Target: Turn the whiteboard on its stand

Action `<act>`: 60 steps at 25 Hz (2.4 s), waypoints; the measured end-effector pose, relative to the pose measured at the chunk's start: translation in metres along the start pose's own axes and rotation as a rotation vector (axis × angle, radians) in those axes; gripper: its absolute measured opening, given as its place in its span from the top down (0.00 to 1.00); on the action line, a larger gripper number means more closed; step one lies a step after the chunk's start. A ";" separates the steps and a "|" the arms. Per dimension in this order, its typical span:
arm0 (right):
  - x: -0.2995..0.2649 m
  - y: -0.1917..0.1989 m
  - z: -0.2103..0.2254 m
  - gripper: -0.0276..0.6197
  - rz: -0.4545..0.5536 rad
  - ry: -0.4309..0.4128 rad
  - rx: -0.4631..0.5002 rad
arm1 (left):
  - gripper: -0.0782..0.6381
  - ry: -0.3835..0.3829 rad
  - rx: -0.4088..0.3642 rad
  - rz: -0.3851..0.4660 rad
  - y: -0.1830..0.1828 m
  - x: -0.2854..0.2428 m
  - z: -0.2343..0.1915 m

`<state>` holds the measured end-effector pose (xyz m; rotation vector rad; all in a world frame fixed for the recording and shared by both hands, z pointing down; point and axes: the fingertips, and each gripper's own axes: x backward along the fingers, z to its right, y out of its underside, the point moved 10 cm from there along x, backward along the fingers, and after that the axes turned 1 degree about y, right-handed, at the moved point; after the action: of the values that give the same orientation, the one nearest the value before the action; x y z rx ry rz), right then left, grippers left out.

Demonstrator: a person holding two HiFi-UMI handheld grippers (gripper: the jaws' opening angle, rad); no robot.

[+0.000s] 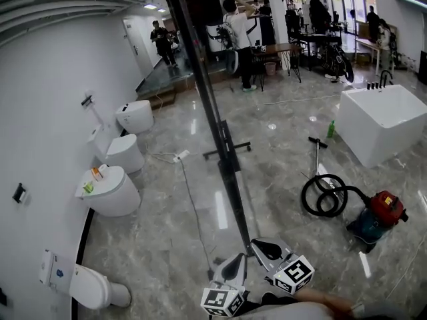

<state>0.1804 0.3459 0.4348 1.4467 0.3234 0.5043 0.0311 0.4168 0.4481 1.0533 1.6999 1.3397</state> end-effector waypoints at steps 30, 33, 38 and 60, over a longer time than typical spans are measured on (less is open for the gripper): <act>0.105 -0.011 -0.141 0.96 0.018 0.093 -0.005 | 0.90 0.052 -0.034 0.025 0.000 0.149 0.071; 0.106 -0.012 -0.145 0.96 0.008 0.079 0.015 | 0.90 0.051 -0.029 0.038 -0.001 0.151 0.076; 0.113 -0.013 -0.153 0.95 0.008 0.073 0.017 | 0.90 0.061 -0.001 0.030 0.003 0.159 0.084; 0.133 -0.001 -0.168 0.95 -0.020 0.099 -0.004 | 0.90 0.080 0.033 0.012 0.013 0.174 0.095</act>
<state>0.2102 0.5580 0.4273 1.4165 0.4149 0.5615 0.0478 0.6139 0.4333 1.0427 1.7824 1.3815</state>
